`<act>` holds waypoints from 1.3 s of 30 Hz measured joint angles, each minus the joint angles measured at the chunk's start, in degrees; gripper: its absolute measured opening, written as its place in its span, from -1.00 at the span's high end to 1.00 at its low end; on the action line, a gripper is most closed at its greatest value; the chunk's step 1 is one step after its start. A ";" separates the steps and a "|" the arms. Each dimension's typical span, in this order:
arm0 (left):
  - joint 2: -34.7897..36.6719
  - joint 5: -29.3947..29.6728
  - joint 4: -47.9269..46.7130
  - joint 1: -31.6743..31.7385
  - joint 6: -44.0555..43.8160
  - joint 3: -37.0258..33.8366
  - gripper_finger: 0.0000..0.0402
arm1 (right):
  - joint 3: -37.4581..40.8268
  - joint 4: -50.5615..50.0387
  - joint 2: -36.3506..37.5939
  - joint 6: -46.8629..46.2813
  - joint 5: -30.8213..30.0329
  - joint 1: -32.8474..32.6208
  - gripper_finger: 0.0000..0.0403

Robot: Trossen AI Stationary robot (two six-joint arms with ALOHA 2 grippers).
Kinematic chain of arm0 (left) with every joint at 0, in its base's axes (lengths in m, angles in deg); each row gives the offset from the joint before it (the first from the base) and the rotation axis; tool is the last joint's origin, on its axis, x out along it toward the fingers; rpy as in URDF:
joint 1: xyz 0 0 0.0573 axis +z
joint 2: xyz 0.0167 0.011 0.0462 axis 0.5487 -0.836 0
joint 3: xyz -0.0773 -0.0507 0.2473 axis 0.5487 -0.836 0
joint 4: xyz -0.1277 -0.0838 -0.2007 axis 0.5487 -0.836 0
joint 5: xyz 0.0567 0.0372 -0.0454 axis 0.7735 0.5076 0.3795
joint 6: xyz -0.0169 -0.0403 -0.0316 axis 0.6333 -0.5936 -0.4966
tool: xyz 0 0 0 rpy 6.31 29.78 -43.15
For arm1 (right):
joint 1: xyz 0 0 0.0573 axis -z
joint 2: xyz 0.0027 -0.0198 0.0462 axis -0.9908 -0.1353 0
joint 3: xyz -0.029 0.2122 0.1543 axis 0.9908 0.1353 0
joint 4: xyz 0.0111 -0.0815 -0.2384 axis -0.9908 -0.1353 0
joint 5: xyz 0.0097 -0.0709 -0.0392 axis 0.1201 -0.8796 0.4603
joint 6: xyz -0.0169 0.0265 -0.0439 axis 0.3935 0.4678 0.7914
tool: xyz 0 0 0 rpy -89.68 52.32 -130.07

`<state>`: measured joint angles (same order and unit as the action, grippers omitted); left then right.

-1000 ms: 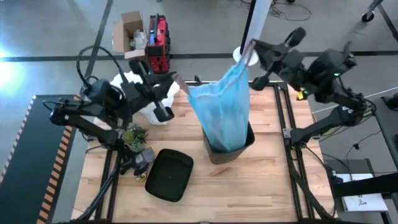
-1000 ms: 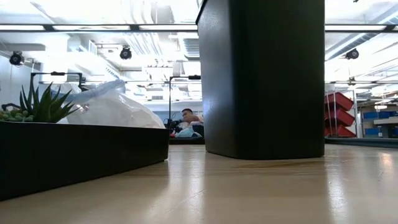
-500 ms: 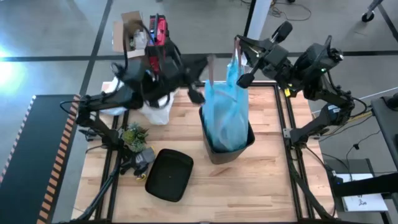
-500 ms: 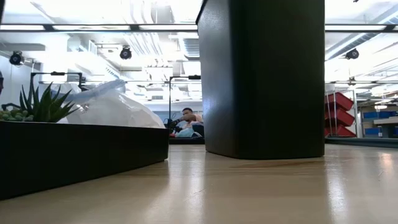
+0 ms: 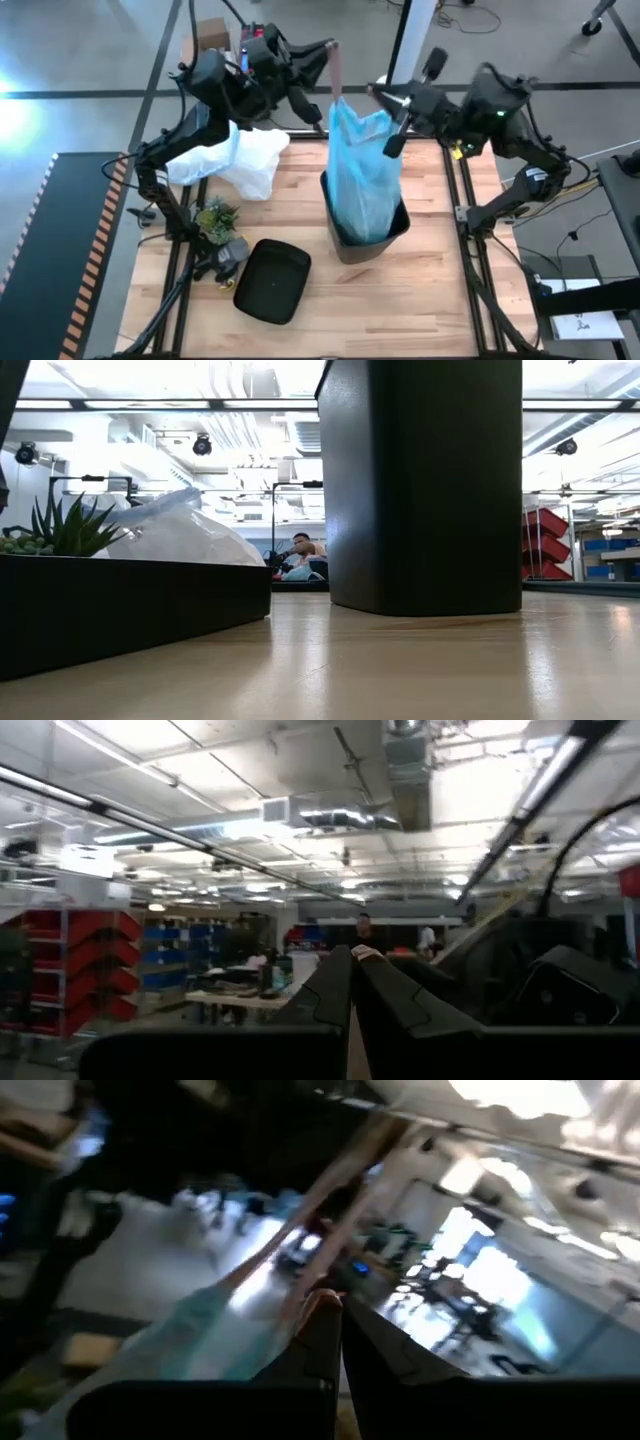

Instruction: Place trash/remove bag and relplace

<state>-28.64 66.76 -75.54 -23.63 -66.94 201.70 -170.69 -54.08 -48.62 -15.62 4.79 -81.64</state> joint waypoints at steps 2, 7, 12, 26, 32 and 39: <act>-0.08 -1.86 -0.93 -0.03 -0.04 -0.33 1.00 | 0.27 -2.53 -0.17 -1.86 5.74 0.04 1.00; -0.20 -4.92 -2.59 -0.54 -2.67 -0.59 1.00 | 2.00 -4.00 -1.33 -1.98 9.06 0.18 1.00; -0.09 -10.40 0.97 -2.06 -5.92 -0.54 1.00 | 3.99 -3.87 -2.07 -2.10 8.63 2.20 1.00; 0.00 -9.56 3.33 -3.56 -5.65 -0.54 0.99 | 4.11 -0.99 -0.74 -4.45 18.81 1.47 1.00; -0.30 -11.73 8.33 -4.71 -8.83 -0.54 0.99 | 4.14 0.22 -2.85 -5.38 20.60 1.80 1.00; -0.72 -11.44 9.54 -4.61 -8.48 -0.54 1.00 | 4.46 -2.84 -5.69 -4.52 20.64 1.77 1.00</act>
<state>-29.37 55.32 -66.01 -28.24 -75.42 201.16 -166.23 -56.92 -54.32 -20.15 25.42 -79.87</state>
